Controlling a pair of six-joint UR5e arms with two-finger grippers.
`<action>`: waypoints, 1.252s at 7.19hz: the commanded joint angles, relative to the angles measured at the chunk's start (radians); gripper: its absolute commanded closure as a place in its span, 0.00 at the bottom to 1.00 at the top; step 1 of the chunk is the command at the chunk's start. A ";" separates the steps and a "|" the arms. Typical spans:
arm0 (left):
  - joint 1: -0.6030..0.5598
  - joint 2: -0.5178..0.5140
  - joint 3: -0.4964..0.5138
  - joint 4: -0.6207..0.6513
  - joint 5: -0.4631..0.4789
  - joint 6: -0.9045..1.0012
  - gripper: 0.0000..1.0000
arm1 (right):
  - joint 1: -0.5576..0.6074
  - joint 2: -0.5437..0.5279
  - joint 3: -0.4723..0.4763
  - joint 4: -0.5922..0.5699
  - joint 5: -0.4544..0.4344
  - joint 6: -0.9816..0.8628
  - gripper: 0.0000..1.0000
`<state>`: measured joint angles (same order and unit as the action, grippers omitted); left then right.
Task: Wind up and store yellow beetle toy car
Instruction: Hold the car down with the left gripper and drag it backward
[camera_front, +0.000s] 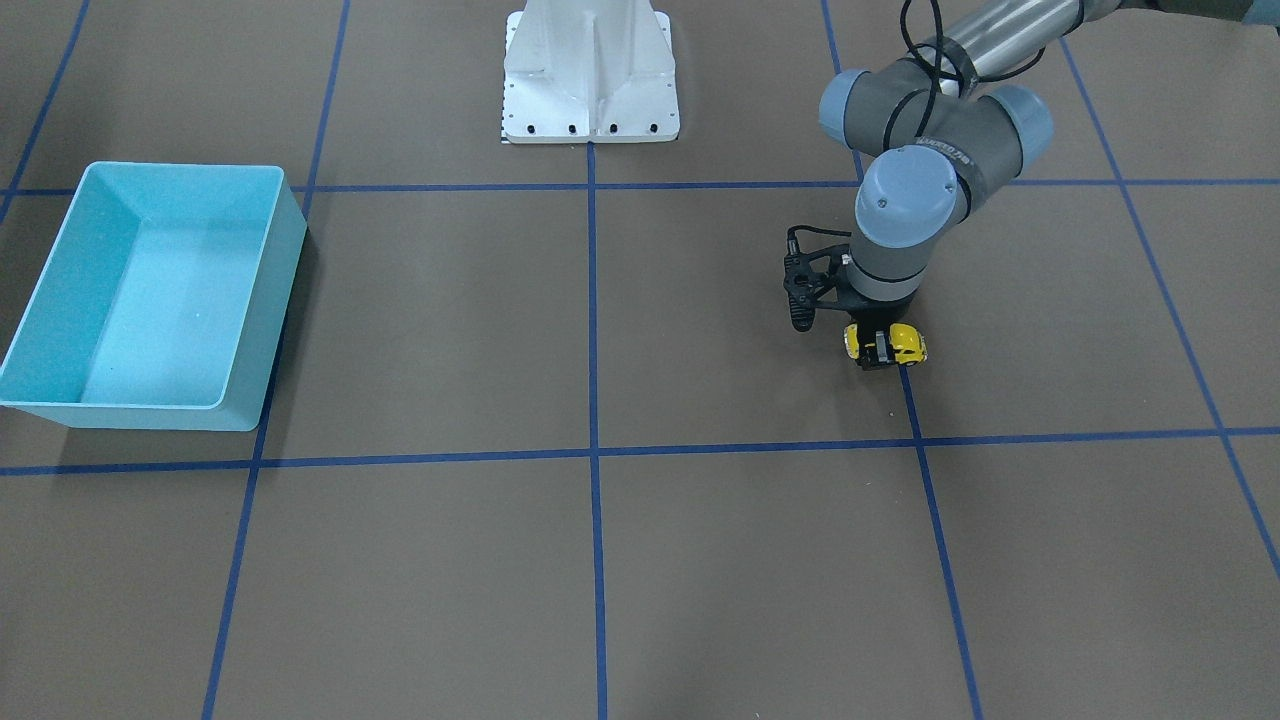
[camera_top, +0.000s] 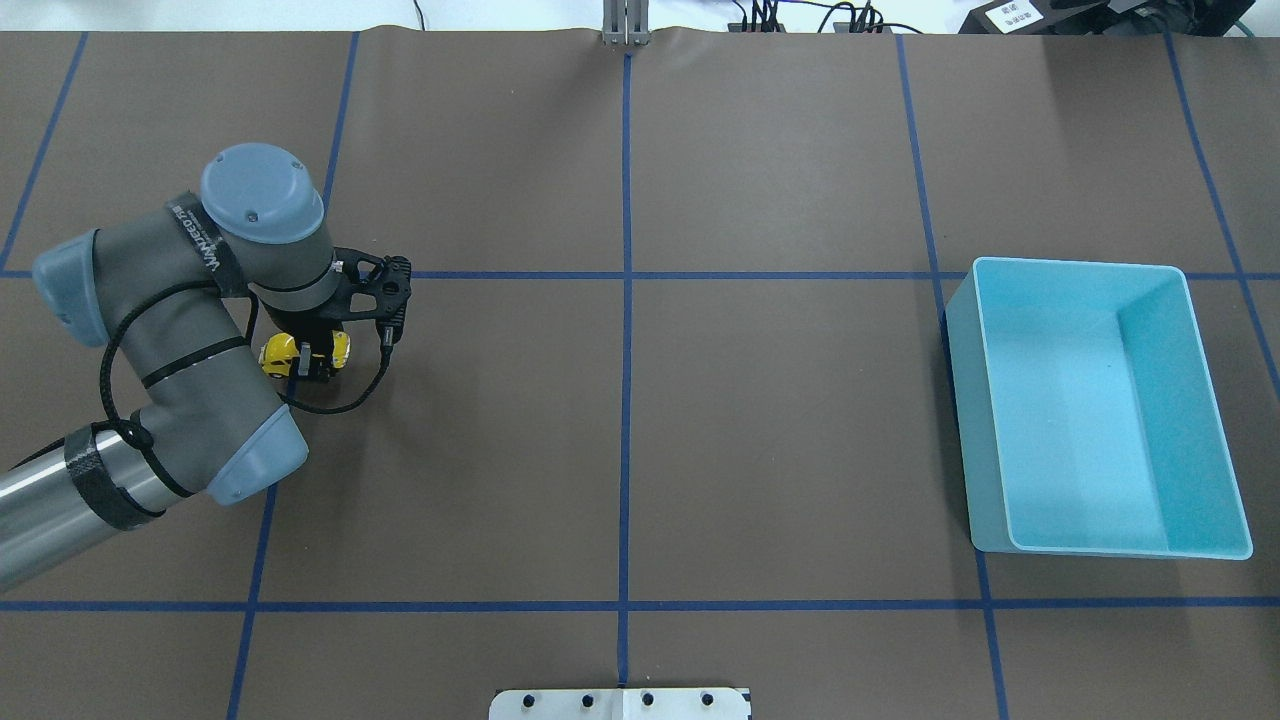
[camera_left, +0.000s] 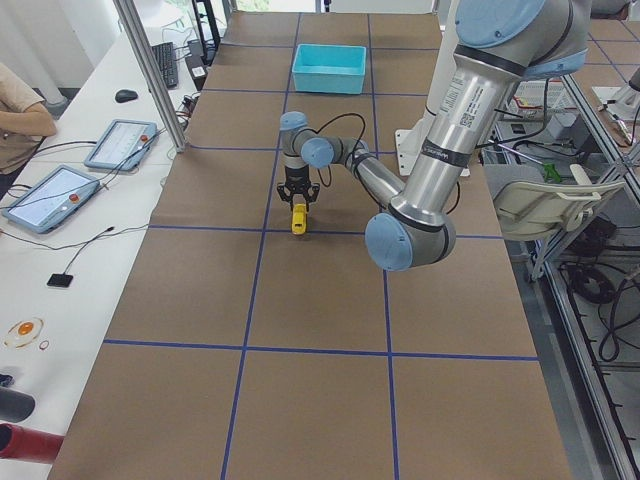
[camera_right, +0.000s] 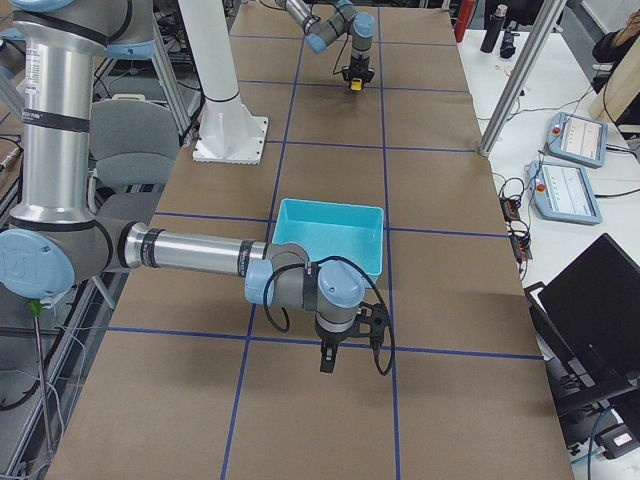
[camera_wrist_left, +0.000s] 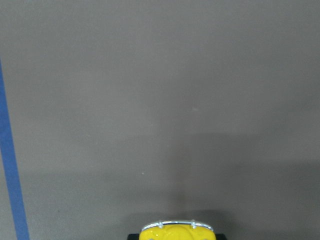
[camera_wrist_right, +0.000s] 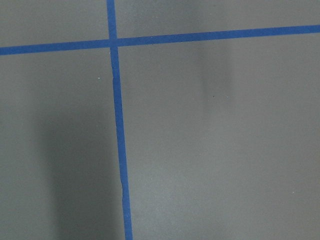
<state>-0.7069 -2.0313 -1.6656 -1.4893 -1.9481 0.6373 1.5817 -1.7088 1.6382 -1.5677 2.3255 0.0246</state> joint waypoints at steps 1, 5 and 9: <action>0.004 0.002 0.003 -0.014 0.000 -0.001 1.00 | 0.000 0.000 0.000 0.002 0.000 0.000 0.00; 0.010 0.012 0.012 -0.054 -0.002 -0.001 1.00 | 0.000 0.000 0.000 0.002 0.000 0.000 0.00; 0.010 0.031 0.013 -0.083 -0.002 -0.001 1.00 | 0.000 0.000 0.000 0.002 0.000 0.000 0.00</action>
<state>-0.6964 -2.0107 -1.6519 -1.5586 -1.9497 0.6366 1.5815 -1.7089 1.6383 -1.5662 2.3255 0.0246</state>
